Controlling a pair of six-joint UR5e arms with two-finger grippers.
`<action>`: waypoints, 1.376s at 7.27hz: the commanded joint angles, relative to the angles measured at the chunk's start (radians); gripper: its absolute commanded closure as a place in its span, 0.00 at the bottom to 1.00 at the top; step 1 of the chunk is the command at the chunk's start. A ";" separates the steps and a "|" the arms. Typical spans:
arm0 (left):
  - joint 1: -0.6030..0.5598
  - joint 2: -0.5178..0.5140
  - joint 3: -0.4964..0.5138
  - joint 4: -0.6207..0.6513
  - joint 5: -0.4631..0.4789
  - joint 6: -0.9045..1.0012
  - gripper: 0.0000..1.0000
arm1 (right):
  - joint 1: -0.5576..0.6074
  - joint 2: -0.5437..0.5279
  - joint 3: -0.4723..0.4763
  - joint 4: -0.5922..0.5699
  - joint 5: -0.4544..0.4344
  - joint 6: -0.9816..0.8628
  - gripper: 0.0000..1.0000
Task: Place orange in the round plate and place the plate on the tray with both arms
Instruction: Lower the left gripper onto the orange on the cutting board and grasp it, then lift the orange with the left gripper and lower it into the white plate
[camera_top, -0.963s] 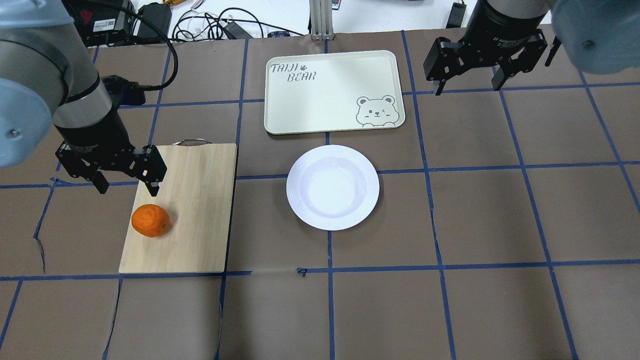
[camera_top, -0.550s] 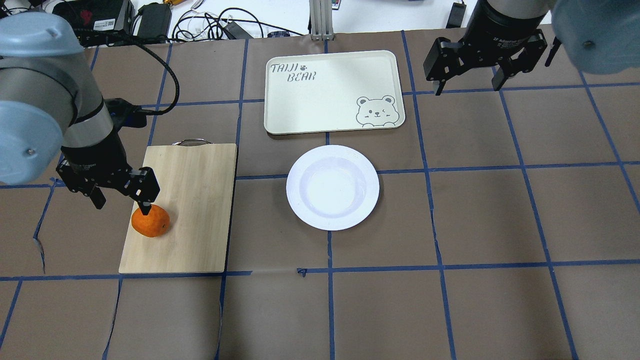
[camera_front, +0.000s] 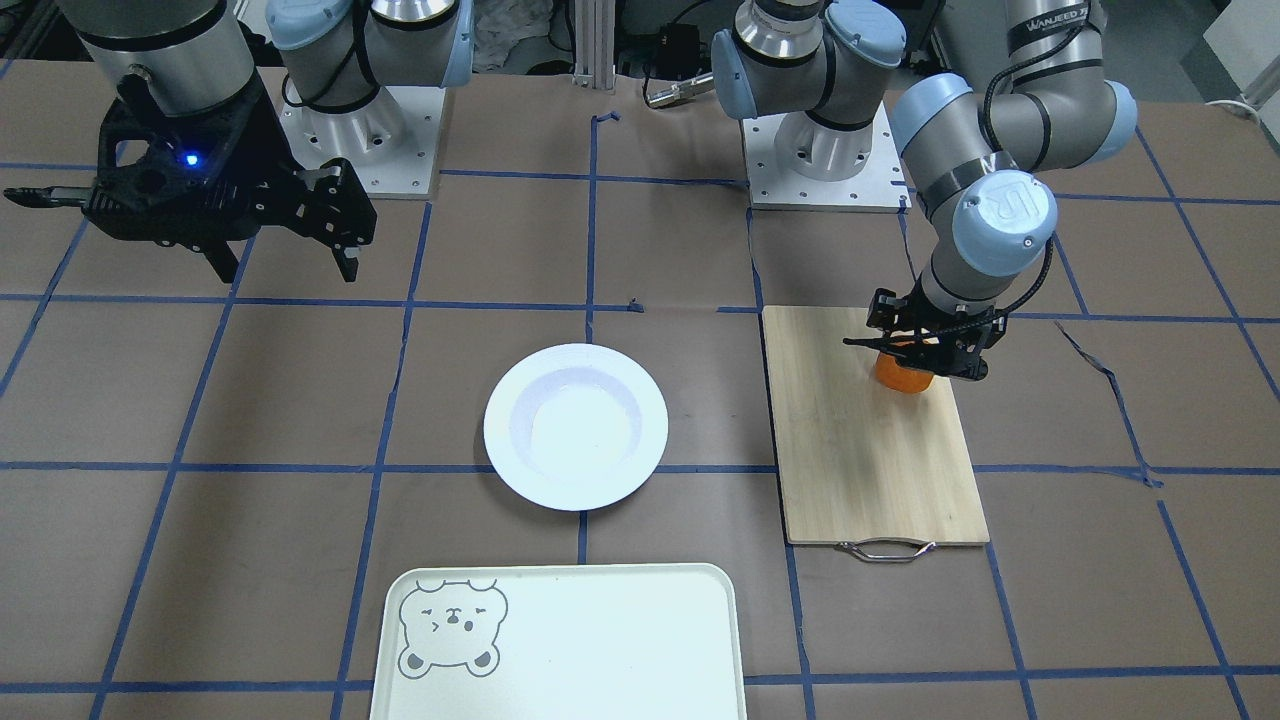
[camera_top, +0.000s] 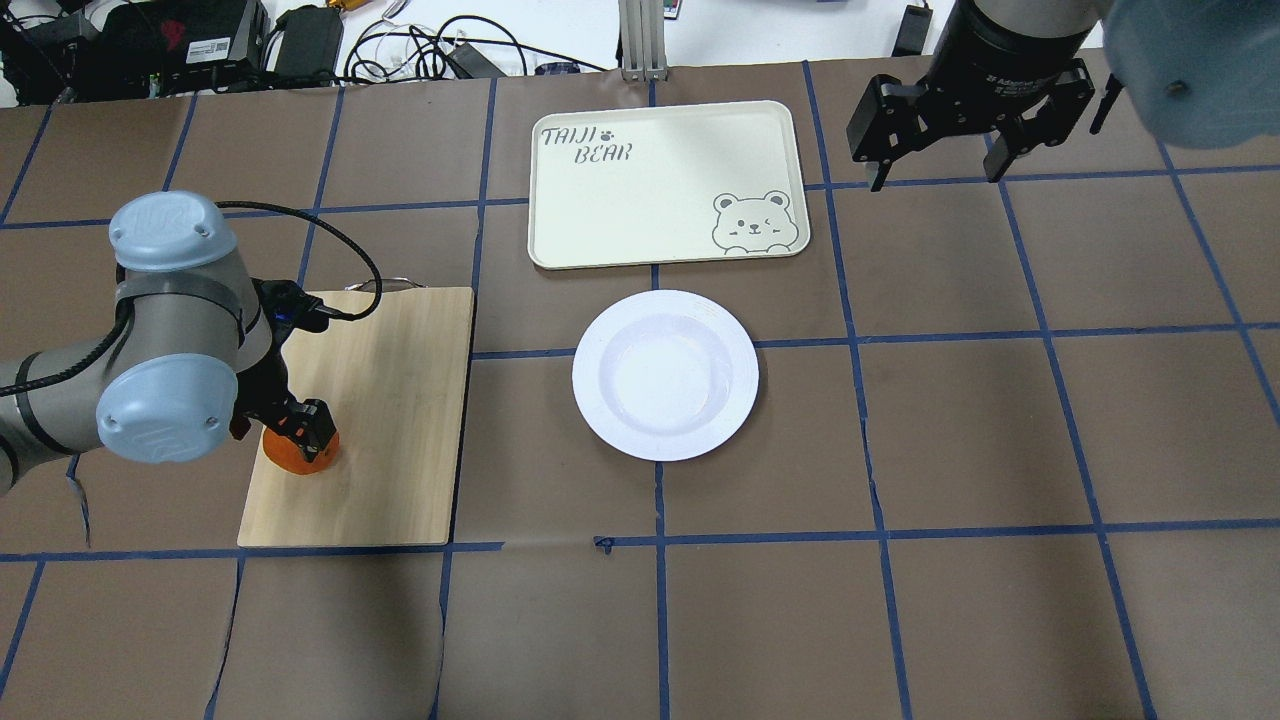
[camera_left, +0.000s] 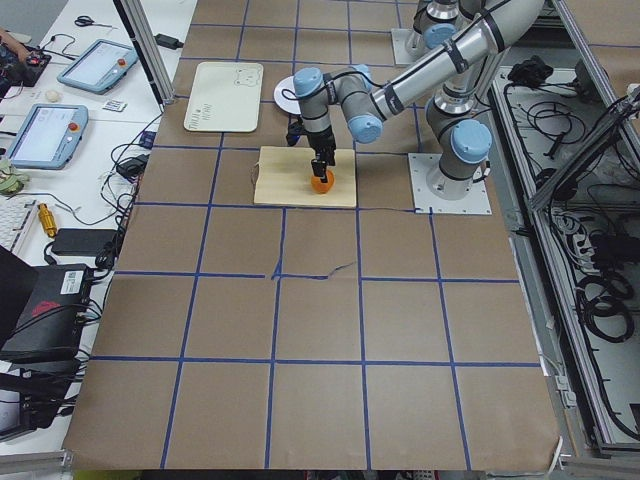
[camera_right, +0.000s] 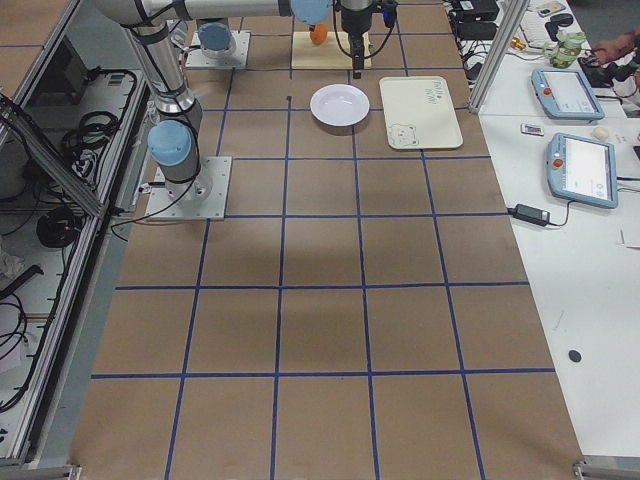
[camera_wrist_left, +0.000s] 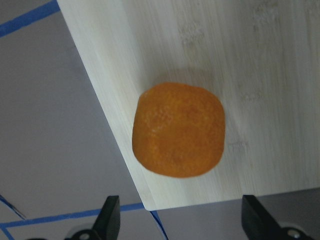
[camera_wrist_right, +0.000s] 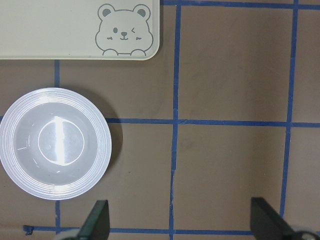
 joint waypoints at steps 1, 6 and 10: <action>0.001 -0.062 -0.002 0.067 -0.004 0.002 0.18 | 0.000 0.000 0.000 0.000 -0.002 -0.001 0.00; -0.019 -0.075 0.133 -0.001 -0.135 -0.085 0.81 | 0.000 0.000 0.000 0.002 0.000 -0.001 0.00; -0.299 -0.140 0.375 -0.203 -0.243 -0.649 0.81 | 0.000 0.000 0.000 0.002 0.000 -0.003 0.00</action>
